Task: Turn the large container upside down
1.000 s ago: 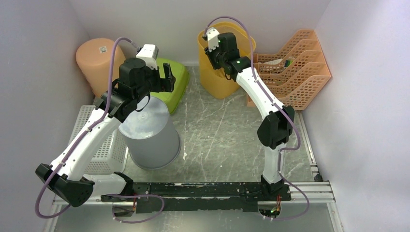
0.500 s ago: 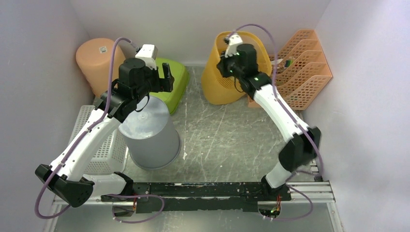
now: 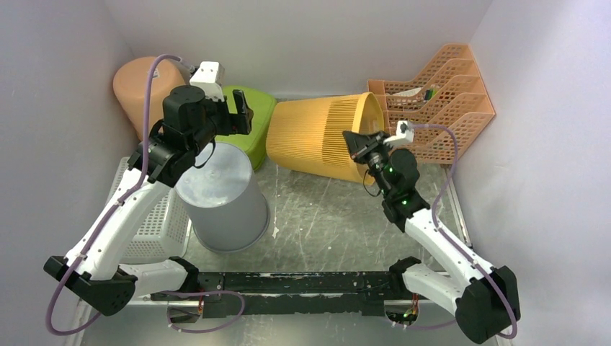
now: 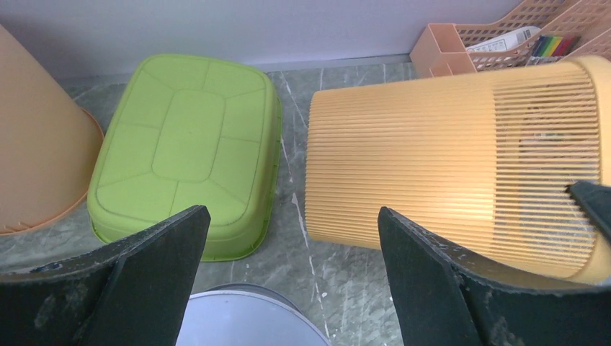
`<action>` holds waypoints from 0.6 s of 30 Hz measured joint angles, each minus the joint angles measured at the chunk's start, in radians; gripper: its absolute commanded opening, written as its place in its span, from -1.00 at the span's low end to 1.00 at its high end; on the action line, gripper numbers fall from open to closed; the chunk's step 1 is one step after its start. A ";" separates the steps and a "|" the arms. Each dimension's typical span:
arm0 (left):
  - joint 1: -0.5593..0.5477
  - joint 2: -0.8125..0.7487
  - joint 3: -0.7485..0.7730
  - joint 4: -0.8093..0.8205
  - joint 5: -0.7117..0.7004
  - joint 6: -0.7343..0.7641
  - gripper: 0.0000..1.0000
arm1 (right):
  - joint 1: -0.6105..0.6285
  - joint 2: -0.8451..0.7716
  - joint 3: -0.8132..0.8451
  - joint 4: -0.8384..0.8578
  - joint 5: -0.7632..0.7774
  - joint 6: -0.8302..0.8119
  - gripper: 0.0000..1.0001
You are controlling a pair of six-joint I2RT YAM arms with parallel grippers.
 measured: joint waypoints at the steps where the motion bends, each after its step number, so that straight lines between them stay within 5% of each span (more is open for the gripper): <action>1: 0.000 0.000 0.002 -0.002 0.000 0.000 0.99 | -0.002 -0.017 -0.054 0.038 0.031 0.041 -1.00; 10: -0.002 0.000 0.004 -0.011 0.000 0.000 0.99 | -0.002 -0.051 -0.269 0.297 0.120 0.280 -0.99; 15: -0.002 0.000 0.004 -0.012 0.000 0.000 0.99 | 0.005 -0.050 -0.286 0.260 0.164 0.373 -0.36; 18: -0.002 0.000 0.004 -0.012 0.000 0.000 0.99 | 0.010 -0.059 -0.287 0.191 0.175 0.399 -0.25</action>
